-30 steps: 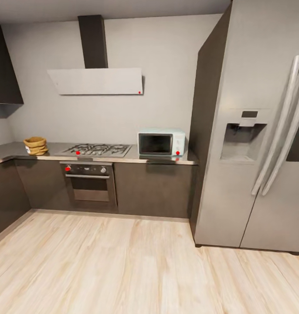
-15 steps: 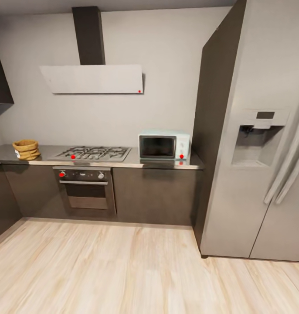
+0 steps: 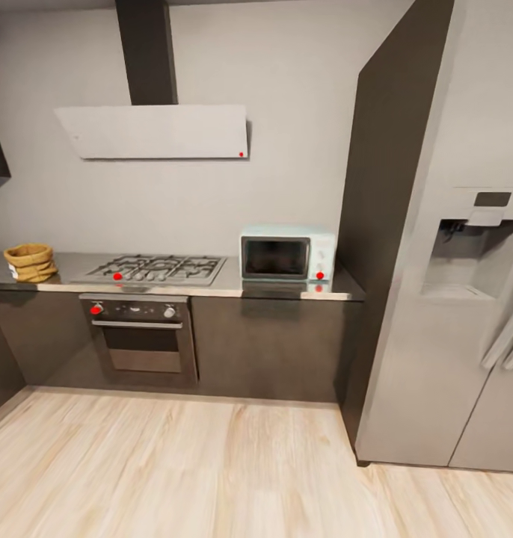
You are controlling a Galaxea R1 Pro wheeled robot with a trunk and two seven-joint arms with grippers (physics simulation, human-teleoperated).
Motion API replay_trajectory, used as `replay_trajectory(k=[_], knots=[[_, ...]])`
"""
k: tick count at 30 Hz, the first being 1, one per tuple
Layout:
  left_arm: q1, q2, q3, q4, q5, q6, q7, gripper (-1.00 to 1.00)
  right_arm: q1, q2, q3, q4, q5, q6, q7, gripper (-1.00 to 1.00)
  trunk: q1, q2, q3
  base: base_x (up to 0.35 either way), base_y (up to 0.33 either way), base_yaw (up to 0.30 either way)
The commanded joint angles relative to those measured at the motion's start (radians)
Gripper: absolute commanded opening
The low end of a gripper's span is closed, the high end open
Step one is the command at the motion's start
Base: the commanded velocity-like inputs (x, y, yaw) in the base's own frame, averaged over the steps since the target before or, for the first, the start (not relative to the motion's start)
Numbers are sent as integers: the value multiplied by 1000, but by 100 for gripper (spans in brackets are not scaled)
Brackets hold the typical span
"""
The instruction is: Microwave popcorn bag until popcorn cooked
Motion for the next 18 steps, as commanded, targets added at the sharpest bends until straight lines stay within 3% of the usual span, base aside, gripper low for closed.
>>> replay_trajectory(k=[1,18], knots=[[0,0,-3,0,5,-3,1,100,-1,0,1,2,-5,-6,0,100,1,0,-1,329,0,0],[0,0,-1,0,4,-4,1,100,-1,0,1,2,-5,-6,0,100,1,0,-1,329,0,0]])
